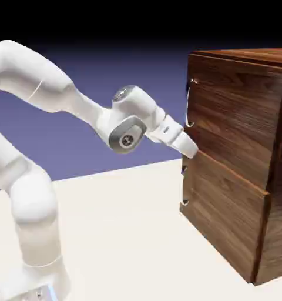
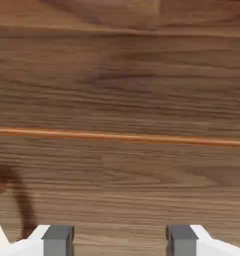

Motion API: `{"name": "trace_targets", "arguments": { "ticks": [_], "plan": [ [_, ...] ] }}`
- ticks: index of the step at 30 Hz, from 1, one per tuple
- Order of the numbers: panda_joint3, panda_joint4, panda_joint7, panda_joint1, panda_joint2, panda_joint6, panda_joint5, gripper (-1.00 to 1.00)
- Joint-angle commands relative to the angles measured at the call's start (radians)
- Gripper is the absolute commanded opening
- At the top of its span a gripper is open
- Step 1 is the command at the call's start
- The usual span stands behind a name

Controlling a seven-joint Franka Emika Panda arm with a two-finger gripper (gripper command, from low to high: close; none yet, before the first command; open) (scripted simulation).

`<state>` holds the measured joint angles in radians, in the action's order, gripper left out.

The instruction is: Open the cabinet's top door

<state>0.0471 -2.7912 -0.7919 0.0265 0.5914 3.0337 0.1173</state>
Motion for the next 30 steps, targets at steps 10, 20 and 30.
{"name": "trace_targets", "arguments": {
  "ticks": [10,20,30],
  "plan": [
    [0.174,0.070,-0.189,0.143,0.079,-0.012,0.435,0.00],
    [0.349,0.139,-0.377,0.285,0.158,-0.025,0.870,0.00],
    [0.523,0.209,-0.566,0.428,0.237,-0.037,1.305,0.00]
  ]
}}
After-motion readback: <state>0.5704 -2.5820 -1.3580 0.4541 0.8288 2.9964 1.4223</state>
